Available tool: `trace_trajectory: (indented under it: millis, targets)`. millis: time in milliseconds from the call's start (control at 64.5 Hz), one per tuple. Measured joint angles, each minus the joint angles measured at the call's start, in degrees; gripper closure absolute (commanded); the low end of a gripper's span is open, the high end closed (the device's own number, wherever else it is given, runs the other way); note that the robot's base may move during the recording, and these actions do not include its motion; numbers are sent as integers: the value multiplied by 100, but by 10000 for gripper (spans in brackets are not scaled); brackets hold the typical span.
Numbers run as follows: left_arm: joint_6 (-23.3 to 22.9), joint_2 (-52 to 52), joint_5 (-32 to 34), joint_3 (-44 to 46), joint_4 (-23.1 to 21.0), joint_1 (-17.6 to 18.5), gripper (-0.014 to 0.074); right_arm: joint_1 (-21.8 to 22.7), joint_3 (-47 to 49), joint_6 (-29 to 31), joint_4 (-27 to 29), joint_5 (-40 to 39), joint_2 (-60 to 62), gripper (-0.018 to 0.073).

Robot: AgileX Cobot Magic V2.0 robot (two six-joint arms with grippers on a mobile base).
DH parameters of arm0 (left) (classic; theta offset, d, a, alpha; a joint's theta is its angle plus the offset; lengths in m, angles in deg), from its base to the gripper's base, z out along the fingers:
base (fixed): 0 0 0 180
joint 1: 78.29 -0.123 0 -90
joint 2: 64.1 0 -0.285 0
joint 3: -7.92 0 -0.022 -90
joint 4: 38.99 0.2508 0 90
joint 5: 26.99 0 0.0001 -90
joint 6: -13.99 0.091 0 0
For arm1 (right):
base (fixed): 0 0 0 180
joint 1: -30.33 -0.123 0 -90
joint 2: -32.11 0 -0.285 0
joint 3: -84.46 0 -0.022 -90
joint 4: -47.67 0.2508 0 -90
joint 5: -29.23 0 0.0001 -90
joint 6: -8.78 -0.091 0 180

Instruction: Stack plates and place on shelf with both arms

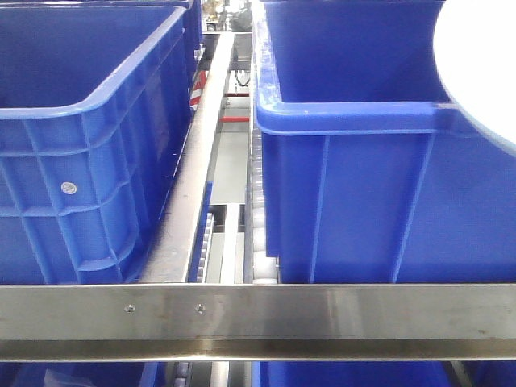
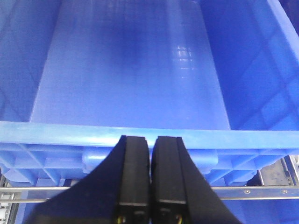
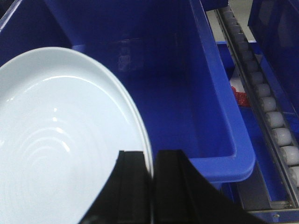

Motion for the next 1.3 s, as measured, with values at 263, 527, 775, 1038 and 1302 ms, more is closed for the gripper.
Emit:
trace_trajectory:
  millis: [263, 527, 775, 1038, 1302]
  targets:
    - [0, 0, 0, 0, 0, 0, 510, 0, 0, 0, 0, -118, 0, 536]
    - [0, 0, 0, 0, 0, 0, 510, 0, 26, 0, 0, -665, -279, 536]
    - [0, 0, 0, 0, 0, 0, 510, 0, 787, 0, 0, -1473, -2116, 536]
    - [0, 0, 0, 0, 0, 0, 510, 0, 2075, 0, 0, -2154, -4198, 232]
    - [0, 0, 0, 0, 0, 0, 510, 0, 2506, 0, 19, -2416, -4599, 6]
